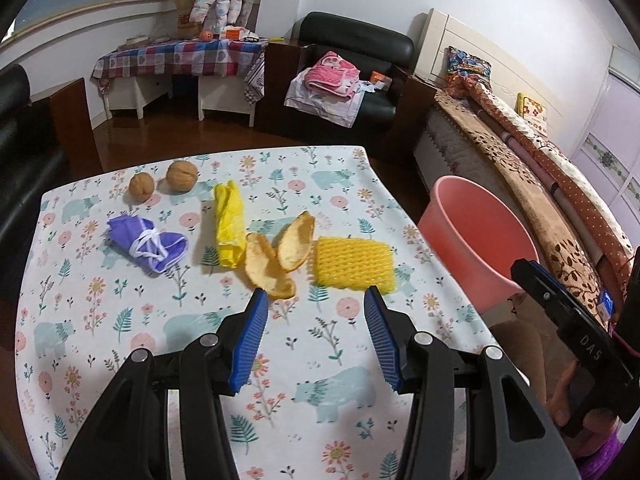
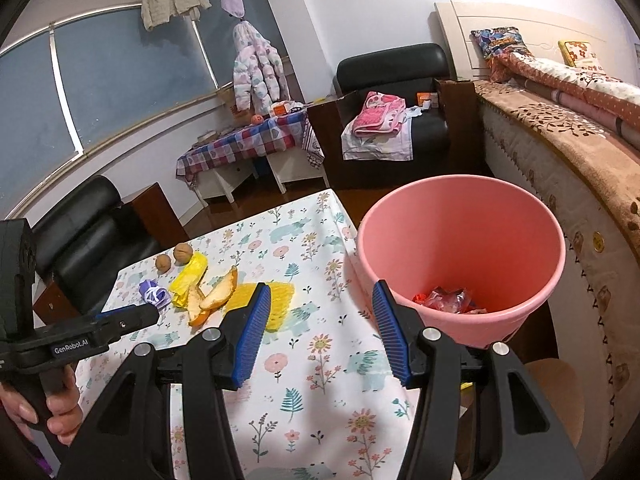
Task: Collect trash
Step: 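Move both open tools back over the table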
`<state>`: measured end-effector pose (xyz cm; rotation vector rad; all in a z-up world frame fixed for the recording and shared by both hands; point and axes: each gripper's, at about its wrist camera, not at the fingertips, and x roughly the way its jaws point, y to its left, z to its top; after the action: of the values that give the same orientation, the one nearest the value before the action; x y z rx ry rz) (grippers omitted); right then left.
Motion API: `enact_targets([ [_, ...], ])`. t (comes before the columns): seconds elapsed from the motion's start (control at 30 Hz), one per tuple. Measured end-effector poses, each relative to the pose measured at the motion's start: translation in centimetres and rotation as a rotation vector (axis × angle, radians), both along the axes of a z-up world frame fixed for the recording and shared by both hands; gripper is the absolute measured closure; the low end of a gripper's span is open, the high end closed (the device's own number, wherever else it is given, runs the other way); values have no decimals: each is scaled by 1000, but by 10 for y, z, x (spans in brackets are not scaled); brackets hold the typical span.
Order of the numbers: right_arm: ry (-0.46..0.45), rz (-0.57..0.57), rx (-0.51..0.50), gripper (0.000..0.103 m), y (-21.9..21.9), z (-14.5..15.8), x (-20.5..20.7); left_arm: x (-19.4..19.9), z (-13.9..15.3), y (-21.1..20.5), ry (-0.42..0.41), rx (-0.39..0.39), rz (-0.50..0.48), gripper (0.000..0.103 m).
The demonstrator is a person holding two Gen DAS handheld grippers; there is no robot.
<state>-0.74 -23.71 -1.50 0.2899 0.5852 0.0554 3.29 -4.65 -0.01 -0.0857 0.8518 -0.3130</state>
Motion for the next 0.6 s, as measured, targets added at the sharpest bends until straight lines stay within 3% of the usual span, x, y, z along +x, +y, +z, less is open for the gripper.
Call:
enact_targets([
  [0.6, 61, 63, -17, 49, 20, -14, 14, 0, -16, 48, -17, 44, 98, 54],
])
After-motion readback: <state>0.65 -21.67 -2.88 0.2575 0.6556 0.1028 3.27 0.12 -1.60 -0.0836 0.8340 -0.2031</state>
